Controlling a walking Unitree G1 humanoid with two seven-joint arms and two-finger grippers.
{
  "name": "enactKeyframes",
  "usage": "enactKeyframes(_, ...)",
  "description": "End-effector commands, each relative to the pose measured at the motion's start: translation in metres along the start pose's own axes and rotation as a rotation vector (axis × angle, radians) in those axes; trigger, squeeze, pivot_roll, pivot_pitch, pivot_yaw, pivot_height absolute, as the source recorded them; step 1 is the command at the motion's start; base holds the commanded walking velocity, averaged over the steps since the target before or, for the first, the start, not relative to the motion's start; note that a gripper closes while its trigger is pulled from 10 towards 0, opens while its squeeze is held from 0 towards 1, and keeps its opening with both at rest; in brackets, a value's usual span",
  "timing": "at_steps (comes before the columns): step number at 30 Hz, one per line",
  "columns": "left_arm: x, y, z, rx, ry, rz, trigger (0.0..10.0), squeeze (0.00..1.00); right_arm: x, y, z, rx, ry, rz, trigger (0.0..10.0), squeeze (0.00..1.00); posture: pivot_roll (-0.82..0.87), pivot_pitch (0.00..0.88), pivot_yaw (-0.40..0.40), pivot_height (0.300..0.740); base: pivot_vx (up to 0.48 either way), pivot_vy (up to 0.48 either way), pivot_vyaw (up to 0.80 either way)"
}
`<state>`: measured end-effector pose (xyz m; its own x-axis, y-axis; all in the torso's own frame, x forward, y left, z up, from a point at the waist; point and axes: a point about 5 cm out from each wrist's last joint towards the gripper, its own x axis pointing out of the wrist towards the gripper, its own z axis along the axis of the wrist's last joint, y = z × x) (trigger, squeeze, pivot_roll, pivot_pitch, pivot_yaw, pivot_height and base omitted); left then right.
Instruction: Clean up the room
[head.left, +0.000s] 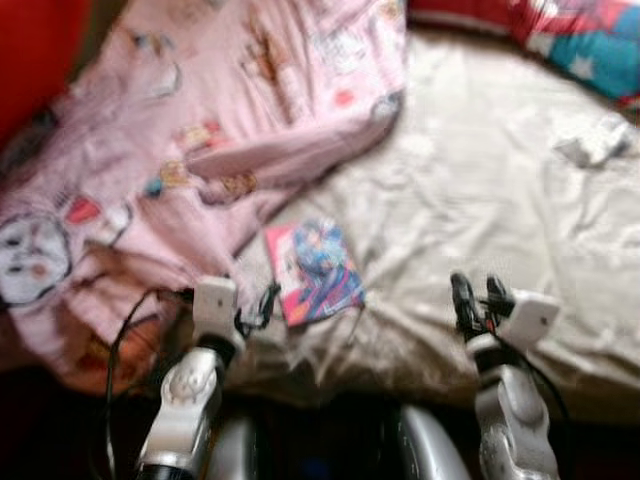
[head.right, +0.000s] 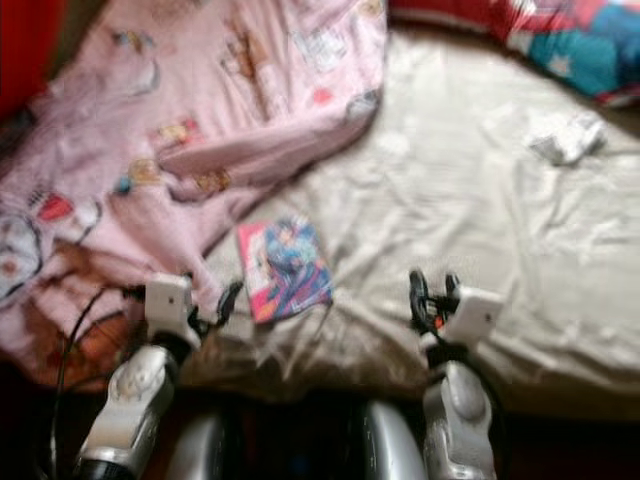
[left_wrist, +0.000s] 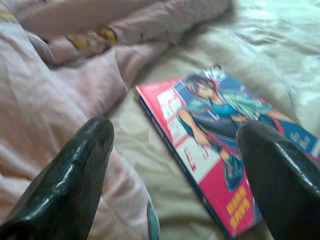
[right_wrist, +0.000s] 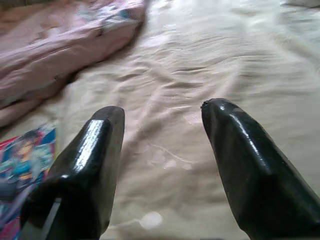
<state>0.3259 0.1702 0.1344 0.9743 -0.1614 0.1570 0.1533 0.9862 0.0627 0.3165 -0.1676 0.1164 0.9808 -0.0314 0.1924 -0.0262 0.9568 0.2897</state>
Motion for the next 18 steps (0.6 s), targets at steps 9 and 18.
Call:
enactKeyframes(9,-0.0041,0.0035,-0.0187,-0.062,0.095,0.021,10.0,0.00,-0.0026,-0.0046,-0.0024,0.000,0.018,-0.005,10.0,0.00,0.02,0.304,0.041,0.574,0.000,0.000,0.00)
enactKeyframes(18,-0.0025,0.0070,-0.0197,-0.066,0.106,0.039,10.0,0.00,-0.0020,-0.0031,-0.0039,0.002,0.024,0.002,10.0,0.00,0.02,0.312,0.038,0.574,0.000,0.182,0.00)
